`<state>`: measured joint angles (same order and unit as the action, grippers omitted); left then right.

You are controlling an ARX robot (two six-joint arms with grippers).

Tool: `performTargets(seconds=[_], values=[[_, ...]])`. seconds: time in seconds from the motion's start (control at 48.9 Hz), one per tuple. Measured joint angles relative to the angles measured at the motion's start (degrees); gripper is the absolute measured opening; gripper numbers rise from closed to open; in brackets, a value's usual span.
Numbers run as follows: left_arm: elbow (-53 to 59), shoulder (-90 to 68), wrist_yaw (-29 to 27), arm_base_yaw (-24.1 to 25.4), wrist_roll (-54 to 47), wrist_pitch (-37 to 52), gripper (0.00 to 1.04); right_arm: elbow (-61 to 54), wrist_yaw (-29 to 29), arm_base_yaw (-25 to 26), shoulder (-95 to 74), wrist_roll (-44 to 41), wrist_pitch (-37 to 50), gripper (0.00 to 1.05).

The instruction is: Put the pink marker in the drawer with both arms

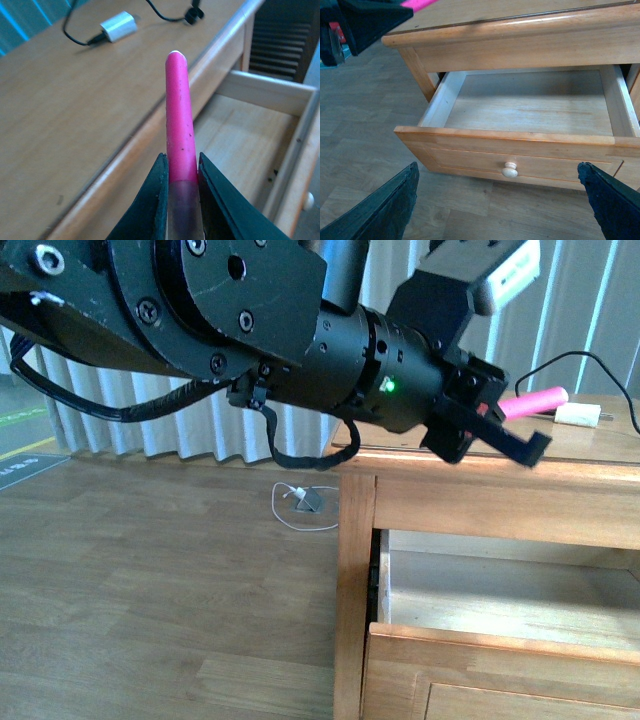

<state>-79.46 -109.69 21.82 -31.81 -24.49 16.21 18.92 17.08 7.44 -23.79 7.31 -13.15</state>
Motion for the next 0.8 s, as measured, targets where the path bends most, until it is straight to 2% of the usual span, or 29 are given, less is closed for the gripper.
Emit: performTargets(seconds=[0.143,0.368,0.797], values=[[2.3,-0.9,0.3,-1.4,-3.9,-1.8,0.14,0.0,0.0,0.0,0.0,0.0,0.0,0.96],[2.2,-6.3,-5.1,-3.1,-8.5,-1.2,0.14,0.0,0.0,0.0,0.0,0.0,0.0,0.96],[-1.7,-16.1,-9.6,-3.3,-5.6,3.5,0.14,0.0,0.0,0.0,0.0,0.0,0.0,0.96]])
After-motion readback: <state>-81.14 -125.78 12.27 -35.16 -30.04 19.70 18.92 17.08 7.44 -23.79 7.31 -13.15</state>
